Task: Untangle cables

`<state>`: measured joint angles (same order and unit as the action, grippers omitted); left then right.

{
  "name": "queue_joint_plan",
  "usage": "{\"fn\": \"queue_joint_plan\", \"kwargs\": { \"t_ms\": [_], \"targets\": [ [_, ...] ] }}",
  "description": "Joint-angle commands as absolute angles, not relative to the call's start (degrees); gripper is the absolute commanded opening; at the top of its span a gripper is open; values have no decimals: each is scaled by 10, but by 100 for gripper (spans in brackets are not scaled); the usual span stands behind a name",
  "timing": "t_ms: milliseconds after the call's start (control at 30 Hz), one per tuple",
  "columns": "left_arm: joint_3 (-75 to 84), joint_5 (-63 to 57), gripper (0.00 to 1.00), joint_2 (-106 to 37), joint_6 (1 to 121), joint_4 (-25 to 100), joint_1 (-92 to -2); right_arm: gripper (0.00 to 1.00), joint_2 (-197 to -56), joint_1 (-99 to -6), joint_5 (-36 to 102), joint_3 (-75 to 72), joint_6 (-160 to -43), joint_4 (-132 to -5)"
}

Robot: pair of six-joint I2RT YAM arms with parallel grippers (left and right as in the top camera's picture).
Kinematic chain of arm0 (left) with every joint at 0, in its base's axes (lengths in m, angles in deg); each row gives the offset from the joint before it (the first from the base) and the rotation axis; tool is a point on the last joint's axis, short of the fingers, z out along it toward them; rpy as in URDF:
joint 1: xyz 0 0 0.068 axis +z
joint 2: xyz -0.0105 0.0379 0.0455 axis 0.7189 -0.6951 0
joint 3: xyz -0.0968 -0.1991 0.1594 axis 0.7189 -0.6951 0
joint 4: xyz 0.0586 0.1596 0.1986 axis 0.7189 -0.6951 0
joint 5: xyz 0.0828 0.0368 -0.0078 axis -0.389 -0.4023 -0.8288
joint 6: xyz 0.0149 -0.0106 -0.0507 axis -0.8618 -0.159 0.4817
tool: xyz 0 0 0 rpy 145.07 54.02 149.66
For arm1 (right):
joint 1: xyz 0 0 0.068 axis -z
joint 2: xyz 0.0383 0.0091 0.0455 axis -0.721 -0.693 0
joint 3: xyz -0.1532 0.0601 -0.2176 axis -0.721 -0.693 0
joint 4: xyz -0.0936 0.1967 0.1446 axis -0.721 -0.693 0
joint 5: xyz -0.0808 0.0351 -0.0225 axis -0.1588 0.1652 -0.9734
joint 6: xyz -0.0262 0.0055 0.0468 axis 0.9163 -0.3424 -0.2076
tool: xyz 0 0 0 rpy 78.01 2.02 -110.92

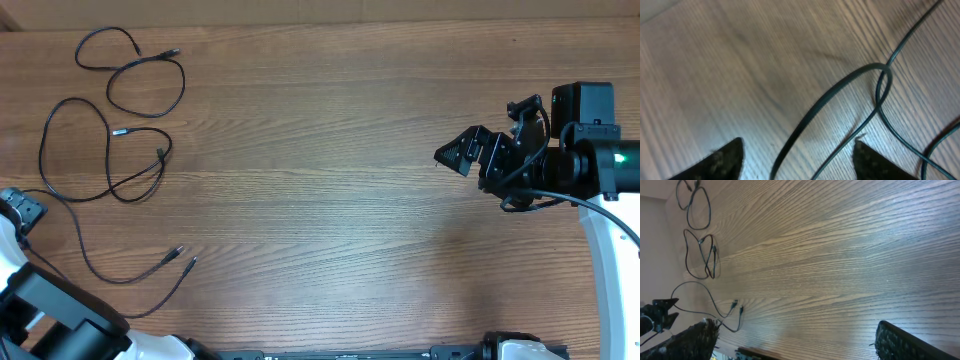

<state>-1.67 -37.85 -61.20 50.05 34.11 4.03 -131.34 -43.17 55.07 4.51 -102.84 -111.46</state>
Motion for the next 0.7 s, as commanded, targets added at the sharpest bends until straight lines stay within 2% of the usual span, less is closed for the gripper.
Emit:
{"fn": "queue_joint_plan", "kwargs": {
  "t_ms": [0,67,200,233,400,667],
  "targets": [
    [-12,-349,62,-630,454,352,39,100,-1315,-430,546,53,-1024,-1108],
    [-12,-350,54,-638,453,356,39,100,-1315,-430,546,53,-1024,-1106],
    [-12,-366,11,-653,454,365,40,100,-1315,-430,546,53,-1024,-1106],
    [-12,-373,4,-656,455,365,41,100,-1315,-430,546,53,-1024,-1106],
    [-12,-417,4,-665,501,371,58,100,-1315,-430,546,53,-1025,-1106],
    [-12,-407,4,-665,570,384,110,100,-1315,-430,546,53,-1026,-1110]
  ]
}}
